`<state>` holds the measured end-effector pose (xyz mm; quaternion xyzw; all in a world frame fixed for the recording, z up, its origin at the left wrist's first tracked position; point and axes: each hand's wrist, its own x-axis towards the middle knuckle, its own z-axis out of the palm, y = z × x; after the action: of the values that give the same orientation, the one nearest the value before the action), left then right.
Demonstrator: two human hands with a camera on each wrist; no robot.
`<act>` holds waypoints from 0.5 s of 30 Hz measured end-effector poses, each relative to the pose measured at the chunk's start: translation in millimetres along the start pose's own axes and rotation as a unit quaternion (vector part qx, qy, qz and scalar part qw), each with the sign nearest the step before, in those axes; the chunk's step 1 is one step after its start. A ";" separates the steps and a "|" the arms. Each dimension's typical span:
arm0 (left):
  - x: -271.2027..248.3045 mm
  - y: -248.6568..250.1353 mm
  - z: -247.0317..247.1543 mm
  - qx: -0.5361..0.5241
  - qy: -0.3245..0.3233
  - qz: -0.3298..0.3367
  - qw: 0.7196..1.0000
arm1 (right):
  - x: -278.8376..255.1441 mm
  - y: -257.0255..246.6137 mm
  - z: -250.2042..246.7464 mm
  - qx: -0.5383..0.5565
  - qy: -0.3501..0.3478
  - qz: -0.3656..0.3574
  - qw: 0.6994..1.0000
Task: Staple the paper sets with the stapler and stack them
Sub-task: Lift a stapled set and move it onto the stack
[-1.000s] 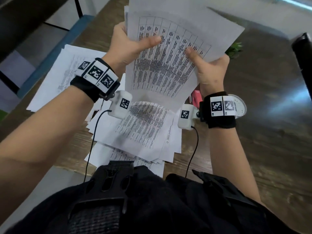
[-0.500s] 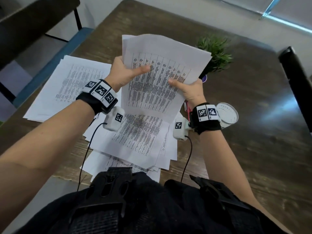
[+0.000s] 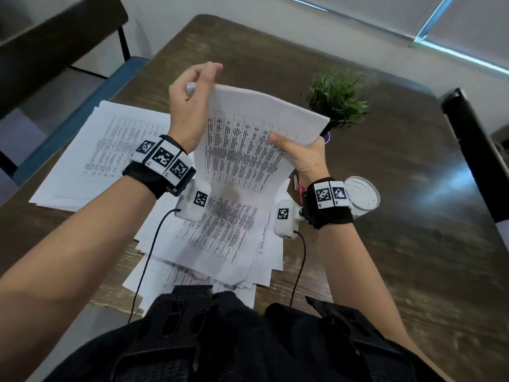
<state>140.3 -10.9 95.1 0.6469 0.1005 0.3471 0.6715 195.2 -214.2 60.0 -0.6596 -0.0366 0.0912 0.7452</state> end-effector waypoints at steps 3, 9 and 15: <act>0.0 2.5 1.3 0.018 0.013 0.017 1.000 | -2.6 -0.8 0.8 -0.003 0.000 -0.016 1.000; -4.1 10.4 -7.5 -0.022 -0.148 -0.007 0.989 | -1.2 -20.0 0.0 0.026 0.041 -0.075 0.996; -5.5 -5.7 0.2 0.005 -0.070 -0.060 0.996 | 4.3 -16.1 -2.3 -0.004 0.016 -0.079 0.997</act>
<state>138.3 -13.8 88.0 0.6658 0.0934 0.2597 0.6932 201.2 -217.4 75.3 -0.6590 -0.0773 0.0211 0.7478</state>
